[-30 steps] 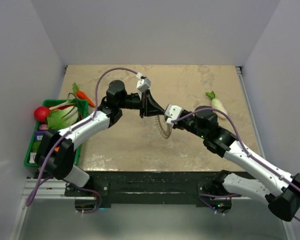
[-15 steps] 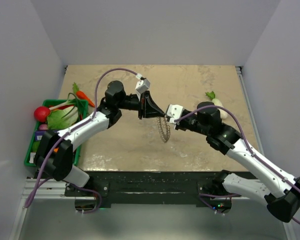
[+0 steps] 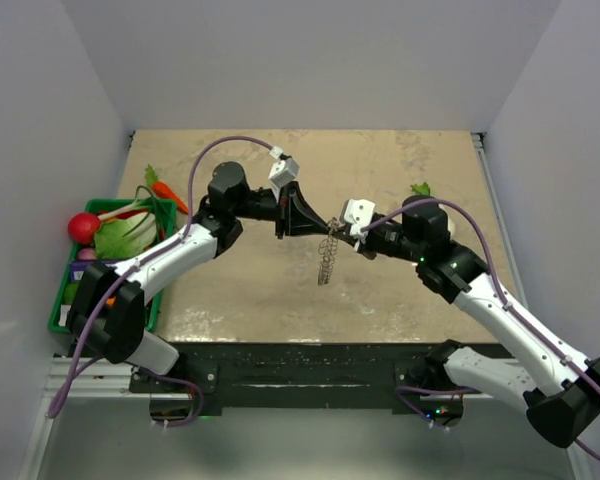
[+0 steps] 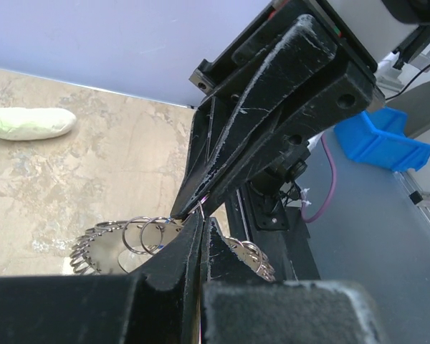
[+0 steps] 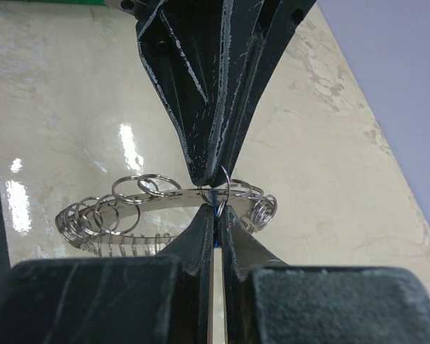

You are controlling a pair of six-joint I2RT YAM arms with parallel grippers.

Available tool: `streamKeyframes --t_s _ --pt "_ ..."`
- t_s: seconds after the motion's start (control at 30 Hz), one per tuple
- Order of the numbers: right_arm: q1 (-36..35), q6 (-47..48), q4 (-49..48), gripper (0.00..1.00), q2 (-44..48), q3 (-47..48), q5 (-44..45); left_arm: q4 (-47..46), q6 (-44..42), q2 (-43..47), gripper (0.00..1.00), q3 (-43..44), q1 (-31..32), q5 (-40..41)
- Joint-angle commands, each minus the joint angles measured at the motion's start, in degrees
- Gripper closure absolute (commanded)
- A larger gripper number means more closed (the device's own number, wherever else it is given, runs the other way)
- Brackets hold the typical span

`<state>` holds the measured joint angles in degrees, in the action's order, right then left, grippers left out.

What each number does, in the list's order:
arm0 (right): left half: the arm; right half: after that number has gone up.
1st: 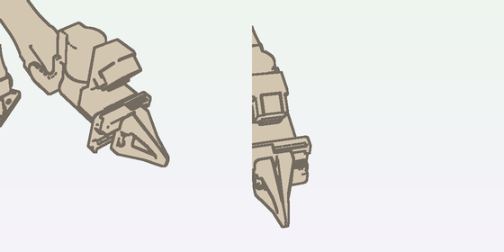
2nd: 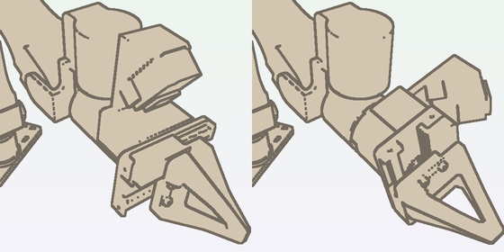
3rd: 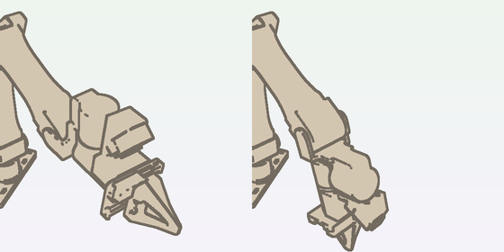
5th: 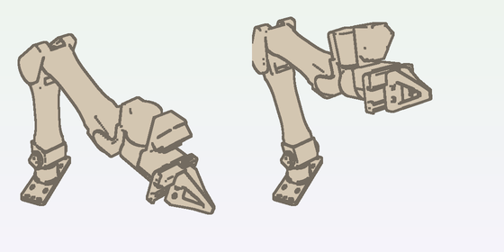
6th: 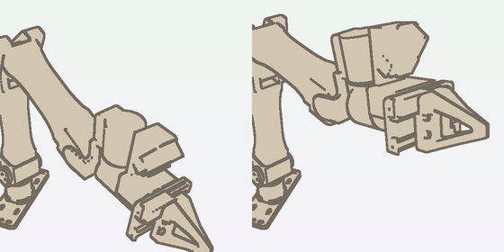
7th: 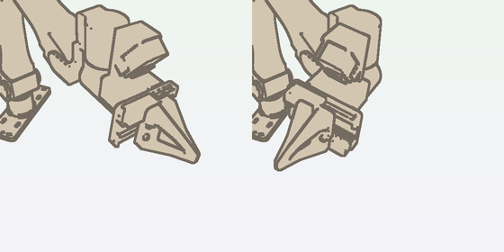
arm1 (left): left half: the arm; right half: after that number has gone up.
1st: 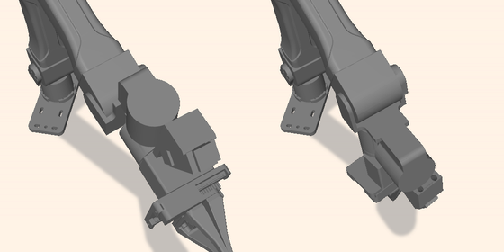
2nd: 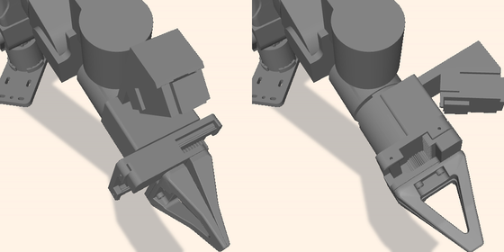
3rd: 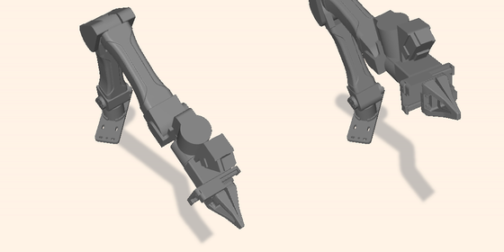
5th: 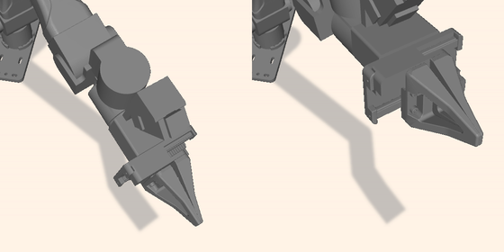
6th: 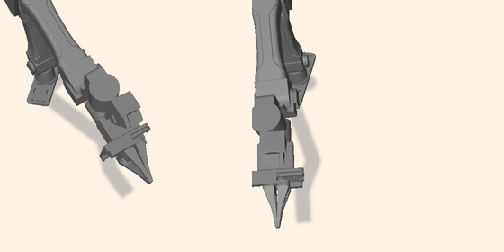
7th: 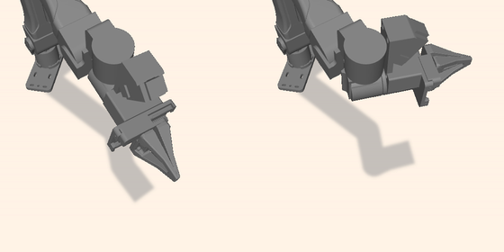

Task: Remove the keys from the keyring
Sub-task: Remove the key from the keyring.

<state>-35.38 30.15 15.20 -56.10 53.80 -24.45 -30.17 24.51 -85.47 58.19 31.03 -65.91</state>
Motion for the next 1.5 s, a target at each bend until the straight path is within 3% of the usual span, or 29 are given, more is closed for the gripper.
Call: streamKeyframes --t_s 0.0,0.17,0.3,0.33,0.57,1.03,1.47 --pt "3.38 -4.13 -0.17 1.0 -1.03 0.78 -2.62 -6.64 1.15 4.35 1.0 -0.36 -0.7 -5.01" --pt "5.49 -7.12 -0.52 1.0 -2.26 1.48 -7.45 -16.91 8.06 4.96 1.0 -3.08 -0.79 -9.41" --pt "7.07 -8.27 -0.26 1.0 -2.97 1.66 -11.41 -42.25 22.57 4.96 1.0 -6.77 -1.49 -11.78" --pt "7.34 -8.44 -0.17 1.0 -3.05 1.75 -12.37 -44.6 24.6 4.79 1.0 -7.21 -1.58 -12.31" --pt "8.3 -9.15 0.27 1.0 -4.19 1.57 -17.55 -42.86 24.53 4.87 1.0 -6.69 -1.67 -12.05" --pt "9.01 -5.2 3.95 1.0 -6.39 2.71 -29.34 -53.58 32.17 4.26 1.0 -8.01 -1.58 -11.96" --pt "8.92 5.97 12.21 1.0 -10.77 4.56 -30.13 -60.35 37.09 3.56 1.0 -8.54 -0.97 -12.05"
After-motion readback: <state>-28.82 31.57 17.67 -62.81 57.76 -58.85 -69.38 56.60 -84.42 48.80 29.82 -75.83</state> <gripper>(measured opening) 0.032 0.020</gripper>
